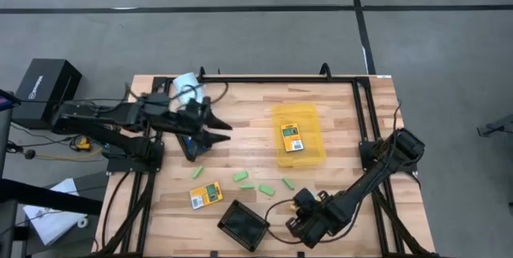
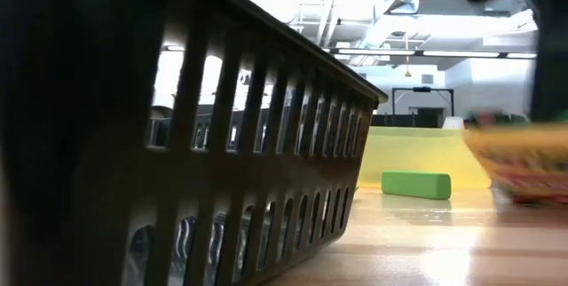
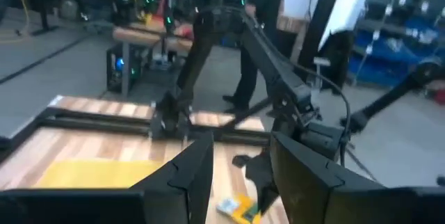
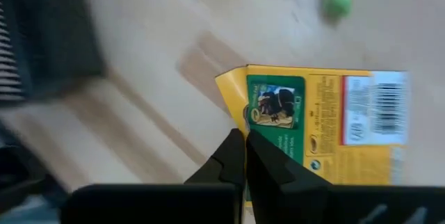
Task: Pick & Place School Supplies
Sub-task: Put the right crayon box into the yellow bin
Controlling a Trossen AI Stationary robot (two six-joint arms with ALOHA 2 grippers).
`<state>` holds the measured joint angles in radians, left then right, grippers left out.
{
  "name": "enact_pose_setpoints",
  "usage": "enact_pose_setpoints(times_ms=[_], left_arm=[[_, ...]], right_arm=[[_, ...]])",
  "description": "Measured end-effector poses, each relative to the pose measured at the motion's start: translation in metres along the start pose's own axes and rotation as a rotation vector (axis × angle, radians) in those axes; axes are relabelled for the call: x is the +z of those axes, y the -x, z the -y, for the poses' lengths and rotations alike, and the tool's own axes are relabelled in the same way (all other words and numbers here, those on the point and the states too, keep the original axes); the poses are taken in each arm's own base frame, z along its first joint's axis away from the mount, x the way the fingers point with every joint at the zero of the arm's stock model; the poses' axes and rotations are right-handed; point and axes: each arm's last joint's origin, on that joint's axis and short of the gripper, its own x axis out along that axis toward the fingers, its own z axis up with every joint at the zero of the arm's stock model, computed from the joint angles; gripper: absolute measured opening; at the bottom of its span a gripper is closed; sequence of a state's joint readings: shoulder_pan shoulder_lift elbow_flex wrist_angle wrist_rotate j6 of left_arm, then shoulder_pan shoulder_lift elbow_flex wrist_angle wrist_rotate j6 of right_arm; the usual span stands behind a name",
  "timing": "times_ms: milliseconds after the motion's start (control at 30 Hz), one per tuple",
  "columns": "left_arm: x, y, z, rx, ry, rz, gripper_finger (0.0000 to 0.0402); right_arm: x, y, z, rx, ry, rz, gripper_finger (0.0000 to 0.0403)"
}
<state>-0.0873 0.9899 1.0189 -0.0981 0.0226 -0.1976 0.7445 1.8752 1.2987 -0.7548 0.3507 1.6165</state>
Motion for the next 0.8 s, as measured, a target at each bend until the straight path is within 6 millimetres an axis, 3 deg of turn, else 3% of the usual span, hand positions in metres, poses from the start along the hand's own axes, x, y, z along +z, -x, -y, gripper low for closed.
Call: enact_pose_setpoints(times_ms=[200,433,633,800], left_arm=[[0.010,0.019,0.002,0.018,0.040,0.069,0.0138],[0.015,0.024,0.001,0.060,0.070,0.117,0.0138],[0.011,0.016,0.000,0.081,0.074,0.101,0.0138],[0.008,0.007,-0.002,0.127,0.074,0.091,0.0138]], right_arm=[[0.034,0.042,0.003,0.104,-0.010,0.089,0.0000],[0.080,0.085,0.024,0.127,-0.006,0.235,0.0000],[0.133,0.109,0.052,0.088,0.025,0.321,0.0000],[0.173,0.113,0.074,0.028,0.071,0.344,0.0000]])
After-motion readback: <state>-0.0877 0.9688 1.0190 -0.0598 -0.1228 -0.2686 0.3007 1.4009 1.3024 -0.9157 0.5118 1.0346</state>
